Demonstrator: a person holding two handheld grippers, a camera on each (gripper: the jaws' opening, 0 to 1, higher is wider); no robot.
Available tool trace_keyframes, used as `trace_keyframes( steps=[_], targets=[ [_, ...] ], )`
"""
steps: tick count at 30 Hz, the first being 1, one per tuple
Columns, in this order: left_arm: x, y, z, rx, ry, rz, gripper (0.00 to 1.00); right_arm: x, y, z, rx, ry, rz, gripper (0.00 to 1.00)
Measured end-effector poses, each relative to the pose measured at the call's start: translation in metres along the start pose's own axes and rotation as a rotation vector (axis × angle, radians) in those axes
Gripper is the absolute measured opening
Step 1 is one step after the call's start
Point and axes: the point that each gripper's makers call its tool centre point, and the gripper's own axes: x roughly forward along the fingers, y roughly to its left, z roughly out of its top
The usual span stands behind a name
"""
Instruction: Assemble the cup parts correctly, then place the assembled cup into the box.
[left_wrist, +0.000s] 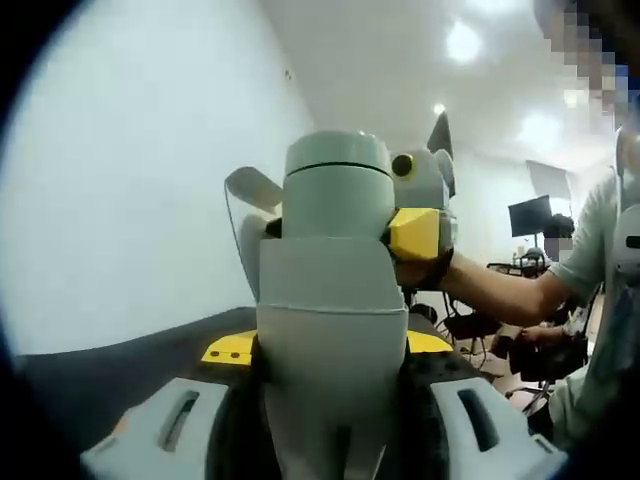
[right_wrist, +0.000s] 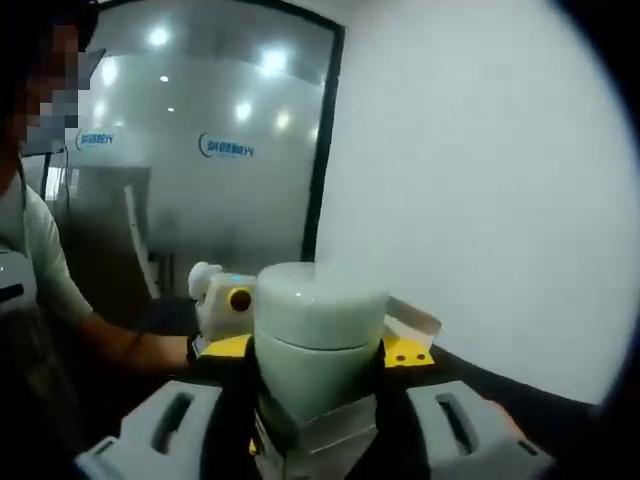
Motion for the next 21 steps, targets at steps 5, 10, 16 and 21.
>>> trace_keyframes(
  steps=[5,10,16,21],
  targets=[
    [0.001,0.000,0.000,0.004,0.004,-0.002,0.49,-0.005,-0.003,0.003,0.019,-0.014,0.004,0.43],
    [0.002,0.001,0.000,-0.002,0.005,-0.007,0.49,-0.005,-0.009,0.020,0.037,-0.083,-0.045,0.21],
    [0.001,-0.006,0.000,0.003,-0.002,-0.012,0.49,-0.025,-0.011,0.049,0.096,-0.166,-0.013,0.22],
    [0.002,0.000,0.002,-0.004,-0.003,-0.007,0.49,-0.040,-0.009,0.057,0.106,-0.199,0.002,0.22]
  ],
)
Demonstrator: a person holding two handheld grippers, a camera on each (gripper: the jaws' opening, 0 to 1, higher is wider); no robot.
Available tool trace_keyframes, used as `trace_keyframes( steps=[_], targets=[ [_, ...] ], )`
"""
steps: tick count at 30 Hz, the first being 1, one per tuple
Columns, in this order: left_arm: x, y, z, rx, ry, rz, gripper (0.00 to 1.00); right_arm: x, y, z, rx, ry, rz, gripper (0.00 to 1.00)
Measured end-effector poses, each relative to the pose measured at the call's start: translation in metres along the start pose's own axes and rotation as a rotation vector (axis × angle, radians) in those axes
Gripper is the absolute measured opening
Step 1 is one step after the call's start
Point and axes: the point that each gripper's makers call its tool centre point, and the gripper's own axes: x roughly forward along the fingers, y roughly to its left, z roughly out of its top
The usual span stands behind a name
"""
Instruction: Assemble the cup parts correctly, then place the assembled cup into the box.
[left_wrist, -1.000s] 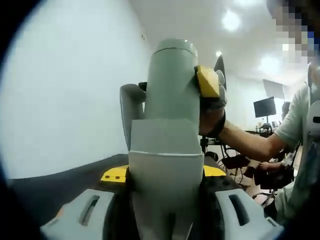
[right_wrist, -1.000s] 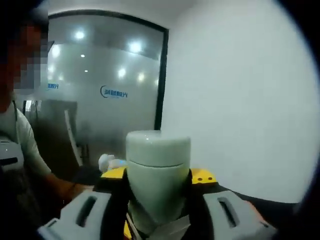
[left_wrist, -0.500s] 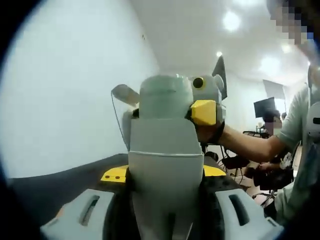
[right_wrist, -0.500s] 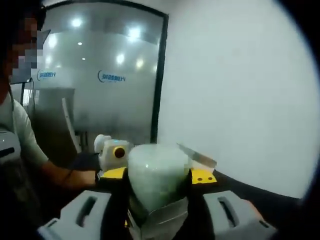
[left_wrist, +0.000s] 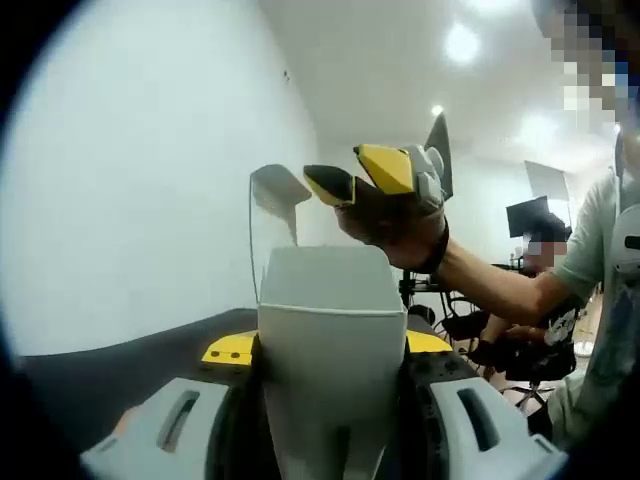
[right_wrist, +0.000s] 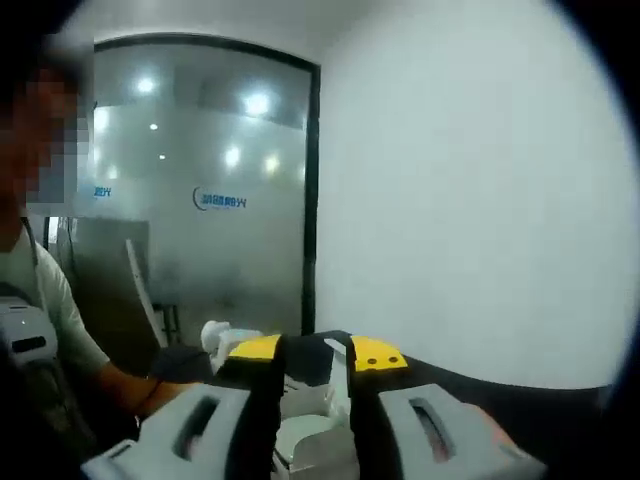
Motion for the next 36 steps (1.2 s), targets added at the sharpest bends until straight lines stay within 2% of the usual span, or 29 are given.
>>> trace_keyframes(
  steps=[2,3,4,5,6,8,10,12,14,17,20,23,26,28,36],
  targets=[
    [0.000,-0.004,-0.001,0.029,0.007,-0.006,0.49,-0.006,-0.002,0.003,0.011,-0.018,0.000,0.22],
    [-0.001,-0.005,0.000,0.008,0.001,-0.005,0.49,-0.010,-0.003,0.004,0.010,-0.022,-0.005,0.22],
    [-0.004,-0.002,0.005,0.009,-0.014,-0.005,0.50,-0.013,-0.005,0.005,0.004,-0.024,-0.014,0.23],
    [-0.006,-0.003,0.015,-0.017,-0.066,-0.011,0.52,-0.017,-0.007,0.006,0.002,-0.026,-0.023,0.23],
    [-0.009,-0.003,0.021,-0.022,-0.082,-0.019,0.58,-0.021,-0.009,0.007,0.003,-0.027,-0.024,0.23],
    [-0.017,-0.004,0.029,-0.012,-0.097,-0.016,0.64,-0.030,-0.012,0.009,0.020,-0.030,-0.016,0.26],
    [-0.027,0.000,0.033,-0.009,-0.086,0.001,0.61,-0.040,-0.014,0.012,0.026,-0.028,-0.001,0.31],
    [-0.038,0.012,0.036,-0.019,-0.054,0.036,0.59,-0.049,-0.020,0.012,0.003,0.004,0.004,0.31],
    [-0.045,0.020,0.046,-0.034,-0.052,0.054,0.56,-0.055,-0.024,0.008,-0.007,0.036,0.025,0.35],
    [-0.048,0.024,0.062,-0.008,-0.028,0.076,0.54,-0.058,-0.025,-0.005,0.039,0.093,0.111,0.36],
    [-0.043,0.029,0.073,0.003,-0.004,0.077,0.53,-0.049,-0.032,-0.021,0.018,0.122,0.123,0.36],
    [-0.035,0.032,0.072,0.006,0.043,0.067,0.53,-0.036,-0.035,-0.041,0.005,0.156,0.129,0.36],
    [-0.026,0.034,0.061,0.017,0.098,0.064,0.49,-0.026,-0.042,-0.056,-0.009,0.182,0.124,0.36],
    [-0.021,0.032,0.056,0.002,0.102,0.043,0.47,-0.021,-0.043,-0.062,-0.001,0.186,0.138,0.36],
    [-0.012,0.038,0.047,-0.027,0.107,0.024,0.44,-0.004,-0.039,-0.071,0.034,0.162,0.193,0.36]
  ],
)
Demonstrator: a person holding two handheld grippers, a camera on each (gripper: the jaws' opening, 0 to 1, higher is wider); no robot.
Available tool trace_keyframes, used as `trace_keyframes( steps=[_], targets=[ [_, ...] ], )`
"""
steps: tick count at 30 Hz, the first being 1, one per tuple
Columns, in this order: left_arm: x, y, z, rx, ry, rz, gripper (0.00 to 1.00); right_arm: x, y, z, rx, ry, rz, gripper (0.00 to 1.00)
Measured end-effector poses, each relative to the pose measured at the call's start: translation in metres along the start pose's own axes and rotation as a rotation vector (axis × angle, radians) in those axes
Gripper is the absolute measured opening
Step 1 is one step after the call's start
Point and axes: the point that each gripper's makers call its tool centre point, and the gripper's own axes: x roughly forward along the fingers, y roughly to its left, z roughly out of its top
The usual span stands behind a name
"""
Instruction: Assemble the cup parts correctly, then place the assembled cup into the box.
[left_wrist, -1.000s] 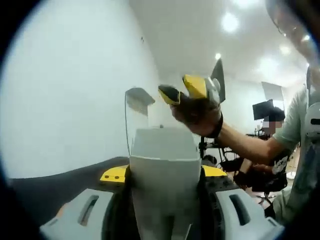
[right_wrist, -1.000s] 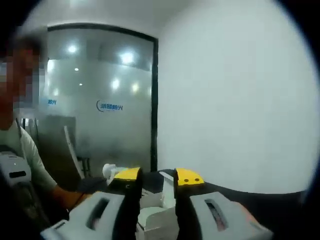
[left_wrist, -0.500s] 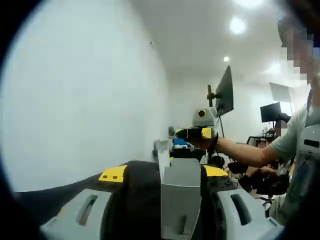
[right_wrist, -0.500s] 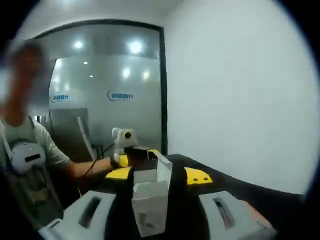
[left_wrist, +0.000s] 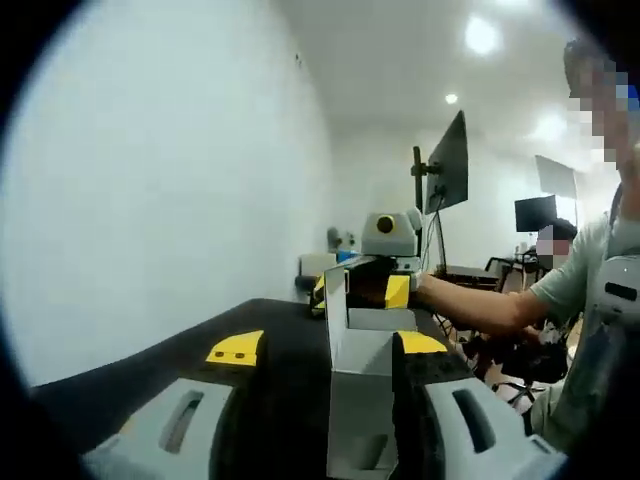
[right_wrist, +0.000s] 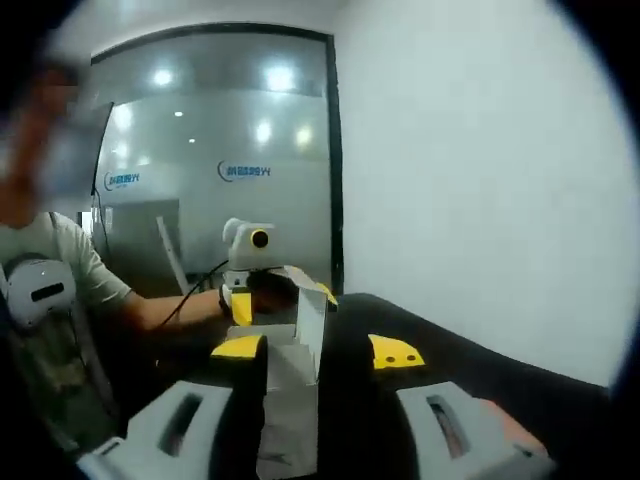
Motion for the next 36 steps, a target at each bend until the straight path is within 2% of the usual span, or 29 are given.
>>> trace_keyframes(
  steps=[5,9,11,13,19,23,24,25,29,31,35,36],
  targets=[
    [0.004,-0.001,0.001,-0.013,-0.008,-0.014,0.41,0.009,0.003,-0.012,0.004,0.016,0.026,0.36],
    [0.010,-0.004,-0.011,0.000,0.052,-0.022,0.39,0.012,0.001,-0.021,0.006,0.038,0.028,0.36],
    [0.012,-0.005,-0.015,0.002,0.070,-0.029,0.38,0.012,0.002,-0.019,-0.002,0.033,0.029,0.35],
    [0.013,-0.007,-0.013,-0.008,0.075,-0.031,0.37,0.012,0.003,-0.019,-0.038,0.062,0.020,0.34],
    [0.014,-0.008,-0.017,0.034,0.235,-0.016,0.36,0.016,0.005,-0.019,-0.167,0.207,0.019,0.33],
    [0.013,-0.008,-0.016,0.086,0.288,0.008,0.35,0.018,0.003,-0.012,-0.327,0.226,-0.023,0.31],
    [0.013,-0.009,-0.016,0.097,0.291,0.008,0.35,0.019,0.006,-0.009,-0.384,0.212,-0.024,0.29],
    [0.012,-0.010,-0.016,0.100,0.293,0.006,0.35,0.019,0.009,-0.010,-0.373,0.211,-0.024,0.28],
    [0.010,-0.009,-0.017,0.095,0.297,0.008,0.35,0.018,0.013,-0.008,-0.420,0.208,-0.030,0.26],
    [0.010,-0.009,-0.017,0.090,0.293,0.012,0.35,0.016,0.016,-0.008,-0.477,0.218,-0.044,0.26],
    [0.009,-0.009,-0.018,0.081,0.289,0.011,0.35,0.011,0.028,-0.003,-0.474,0.197,-0.037,0.25],
    [0.009,-0.008,-0.017,0.081,0.287,0.012,0.35,0.007,0.023,-0.003,-0.467,0.197,-0.031,0.25]
  ],
)
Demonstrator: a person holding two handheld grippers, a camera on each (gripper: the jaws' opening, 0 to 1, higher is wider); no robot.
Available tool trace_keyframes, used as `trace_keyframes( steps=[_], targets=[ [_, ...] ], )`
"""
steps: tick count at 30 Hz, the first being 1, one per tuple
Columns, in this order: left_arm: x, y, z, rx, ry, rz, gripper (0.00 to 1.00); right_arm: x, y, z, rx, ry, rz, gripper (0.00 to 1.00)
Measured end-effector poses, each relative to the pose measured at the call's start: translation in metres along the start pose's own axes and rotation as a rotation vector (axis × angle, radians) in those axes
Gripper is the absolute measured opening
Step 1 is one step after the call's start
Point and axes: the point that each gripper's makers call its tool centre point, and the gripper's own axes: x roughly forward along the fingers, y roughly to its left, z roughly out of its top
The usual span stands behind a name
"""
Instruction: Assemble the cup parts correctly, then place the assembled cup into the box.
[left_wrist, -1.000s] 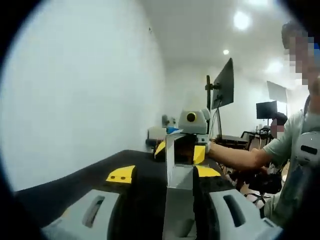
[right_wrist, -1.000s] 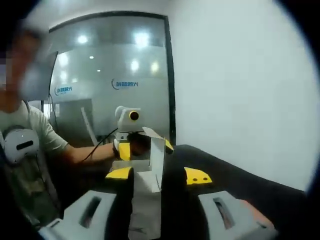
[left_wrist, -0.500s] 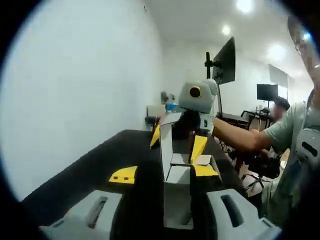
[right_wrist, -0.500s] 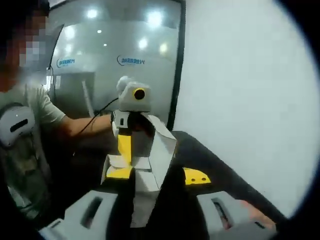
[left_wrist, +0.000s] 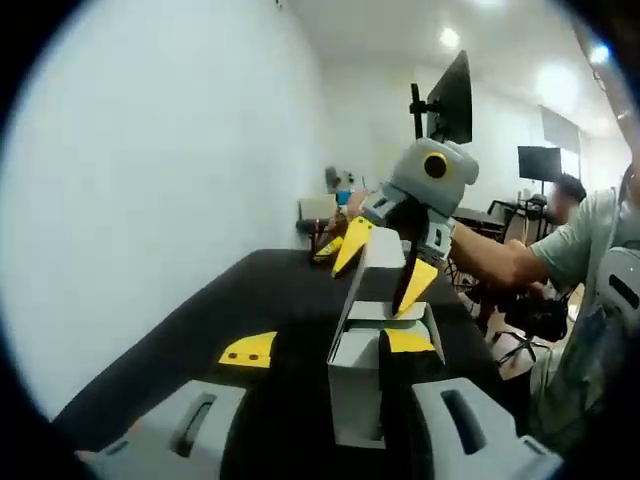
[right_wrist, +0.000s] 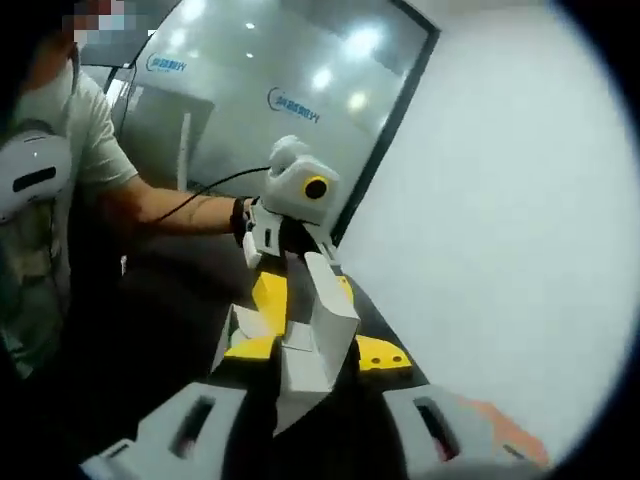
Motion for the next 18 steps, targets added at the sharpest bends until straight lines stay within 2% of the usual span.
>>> trace_keyframes(
  steps=[5,9,12,16,18],
  targets=[
    [0.000,0.000,0.001,0.007,-0.009,0.003,0.35,-0.003,0.005,-0.001,0.048,-0.010,0.023,0.25],
    [-0.004,-0.004,0.006,0.069,-0.050,0.000,0.36,-0.008,0.011,0.002,0.147,-0.021,0.100,0.30],
    [-0.012,-0.006,0.005,0.051,-0.067,-0.026,0.36,-0.009,0.015,0.004,0.188,-0.002,0.134,0.34],
    [-0.025,-0.003,-0.004,0.020,-0.093,-0.010,0.40,-0.008,0.021,-0.001,0.169,0.061,0.161,0.34],
    [-0.035,-0.003,-0.002,-0.037,-0.170,-0.014,0.45,-0.007,0.022,0.001,0.163,0.074,0.170,0.35]
  ],
)
